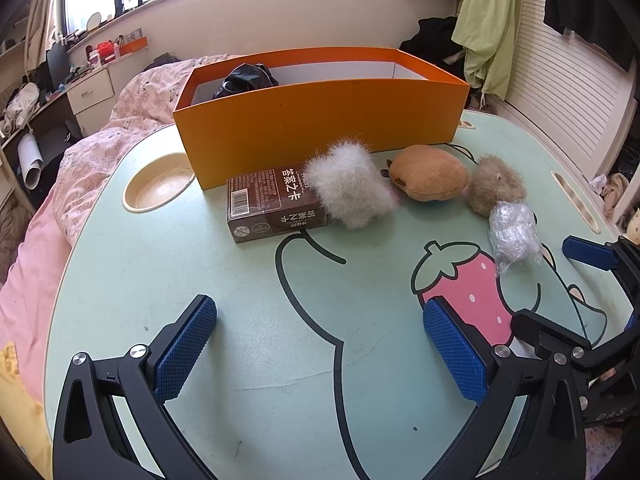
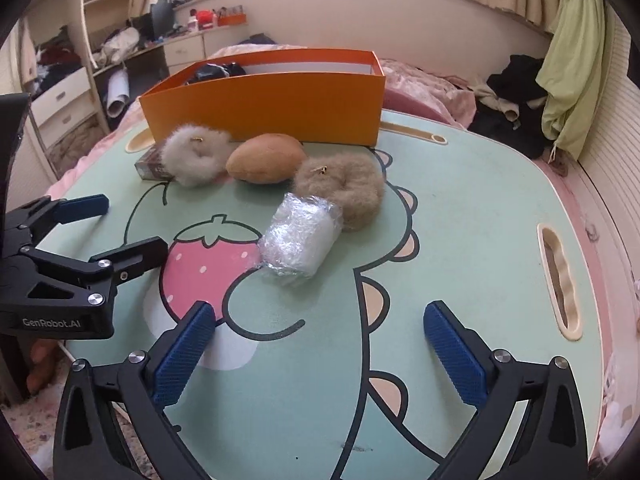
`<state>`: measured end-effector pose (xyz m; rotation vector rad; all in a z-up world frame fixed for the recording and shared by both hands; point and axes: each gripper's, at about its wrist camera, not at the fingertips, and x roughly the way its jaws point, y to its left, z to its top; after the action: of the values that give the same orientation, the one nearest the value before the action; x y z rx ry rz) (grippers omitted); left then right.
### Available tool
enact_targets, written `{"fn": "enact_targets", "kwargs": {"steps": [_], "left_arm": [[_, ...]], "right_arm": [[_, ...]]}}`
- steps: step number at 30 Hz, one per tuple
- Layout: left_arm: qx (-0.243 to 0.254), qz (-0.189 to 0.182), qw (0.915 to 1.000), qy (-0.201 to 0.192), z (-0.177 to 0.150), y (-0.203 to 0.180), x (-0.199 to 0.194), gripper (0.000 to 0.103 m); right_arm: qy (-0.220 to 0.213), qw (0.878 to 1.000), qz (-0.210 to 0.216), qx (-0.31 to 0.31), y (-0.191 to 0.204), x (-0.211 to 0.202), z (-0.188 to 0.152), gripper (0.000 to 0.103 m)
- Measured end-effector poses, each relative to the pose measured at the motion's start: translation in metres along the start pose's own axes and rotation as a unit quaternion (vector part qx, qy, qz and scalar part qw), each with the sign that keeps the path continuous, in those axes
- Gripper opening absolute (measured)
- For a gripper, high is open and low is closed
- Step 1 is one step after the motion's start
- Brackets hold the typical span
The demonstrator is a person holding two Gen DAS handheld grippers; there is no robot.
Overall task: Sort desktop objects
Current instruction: 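Reach into the orange box and grasp the black lace-trimmed item with the left gripper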
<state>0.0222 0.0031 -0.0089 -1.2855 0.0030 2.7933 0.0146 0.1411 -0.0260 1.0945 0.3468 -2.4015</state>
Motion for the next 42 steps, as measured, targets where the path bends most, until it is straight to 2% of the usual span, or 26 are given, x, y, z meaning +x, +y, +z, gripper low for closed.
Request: {"fn": "enact_targets", "kwargs": {"steps": [4,8,9,11,14,16,18,19,22,26,28,30,31,32,34,38,42], "left_arm": [[0.003,0.000,1.0000,0.005,0.001,0.000,0.000,0.103],[-0.001,0.002,0.9994,0.035,0.013,0.008,0.001,0.103],[-0.010,0.002,0.9995,0.028,0.021,0.014,-0.005,0.103],[-0.024,-0.008,0.9996,-0.010,0.042,0.024,-0.025,0.103],[-0.023,-0.017,0.9979,-0.058,0.086,0.037,-0.051,0.103],[-0.015,-0.008,0.9984,-0.053,0.120,0.044,-0.051,0.103],[-0.005,-0.007,0.9996,-0.025,0.153,0.051,-0.036,0.103],[-0.004,-0.007,0.9999,-0.011,0.165,0.054,-0.026,0.101],[-0.003,0.012,0.9996,0.024,0.185,0.057,0.005,0.080],[0.018,0.023,0.9961,0.084,0.186,0.049,0.051,0.079],[0.021,0.044,0.9932,0.106,0.182,0.048,0.070,0.079],[0.036,0.060,0.9920,0.105,0.179,0.045,0.077,0.078],[0.045,0.063,0.9911,0.108,0.177,0.043,0.081,0.072],[0.042,0.063,0.9903,0.116,0.177,0.044,0.084,0.054],[0.036,0.069,0.9911,0.109,0.179,0.047,0.083,0.041],[0.016,0.039,0.9934,0.107,0.186,0.053,0.073,0.037],[-0.004,-0.001,0.9985,0.054,0.196,0.056,0.027,0.037]], "right_arm": [[-0.006,1.000,0.001,0.001,0.001,-0.001,-0.001,0.103],[-0.007,1.000,0.002,0.002,0.001,-0.001,-0.001,0.103],[-0.006,1.000,0.002,0.002,0.001,-0.001,-0.001,0.103],[-0.007,1.000,0.001,0.000,0.002,-0.002,-0.001,0.103],[-0.007,1.000,0.001,0.001,0.002,-0.001,-0.001,0.103],[-0.008,1.000,0.002,0.001,0.002,-0.001,-0.001,0.103],[-0.008,1.000,0.002,0.000,0.002,-0.001,-0.001,0.103],[-0.009,1.000,0.003,0.000,0.002,-0.001,-0.001,0.103],[-0.010,1.000,0.003,0.000,0.002,-0.001,-0.001,0.103],[-0.010,1.000,0.004,0.000,0.001,-0.002,-0.001,0.103],[-0.010,1.000,0.004,0.001,0.001,-0.001,-0.001,0.103],[-0.011,1.000,0.004,0.000,0.001,-0.001,-0.001,0.103],[-0.011,1.000,0.003,-0.001,0.001,-0.001,0.000,0.103],[-0.011,1.000,0.004,0.000,0.001,-0.001,0.000,0.103],[-0.011,1.000,0.004,0.001,0.001,-0.001,0.000,0.103],[-0.011,1.000,0.004,0.002,0.002,-0.001,0.001,0.103],[-0.011,1.000,0.004,0.002,0.001,-0.001,0.001,0.103]]}}
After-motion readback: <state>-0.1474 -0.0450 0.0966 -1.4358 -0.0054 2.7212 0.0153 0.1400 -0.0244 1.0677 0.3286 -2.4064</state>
